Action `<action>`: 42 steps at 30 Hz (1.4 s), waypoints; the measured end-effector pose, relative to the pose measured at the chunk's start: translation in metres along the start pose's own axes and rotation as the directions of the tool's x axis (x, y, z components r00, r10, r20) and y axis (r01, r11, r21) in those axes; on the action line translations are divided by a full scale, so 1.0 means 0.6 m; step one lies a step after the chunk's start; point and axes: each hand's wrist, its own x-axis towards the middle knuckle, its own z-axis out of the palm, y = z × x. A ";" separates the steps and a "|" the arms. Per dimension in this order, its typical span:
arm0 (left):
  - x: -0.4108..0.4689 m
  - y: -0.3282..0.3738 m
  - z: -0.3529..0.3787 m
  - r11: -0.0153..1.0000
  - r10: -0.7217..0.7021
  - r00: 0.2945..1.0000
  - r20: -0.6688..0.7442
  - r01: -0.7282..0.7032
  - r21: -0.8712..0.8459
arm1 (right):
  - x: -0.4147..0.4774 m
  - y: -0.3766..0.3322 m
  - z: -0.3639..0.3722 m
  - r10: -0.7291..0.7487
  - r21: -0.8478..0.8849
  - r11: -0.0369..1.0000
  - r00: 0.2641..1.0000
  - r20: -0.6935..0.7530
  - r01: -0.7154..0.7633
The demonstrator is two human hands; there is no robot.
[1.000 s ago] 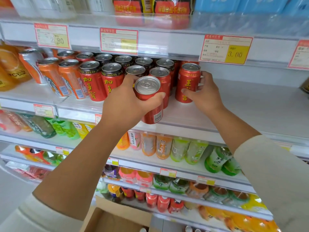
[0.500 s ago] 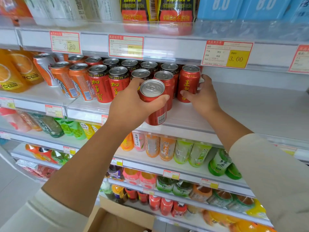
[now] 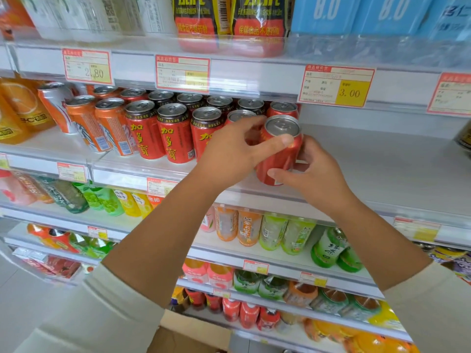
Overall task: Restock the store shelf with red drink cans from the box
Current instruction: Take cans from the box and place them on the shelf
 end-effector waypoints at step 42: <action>-0.068 -0.205 0.043 0.896 0.279 0.940 -0.197 -0.181 0.405 | 0.039 0.026 0.030 0.116 -0.192 0.971 0.983 -0.144 -0.143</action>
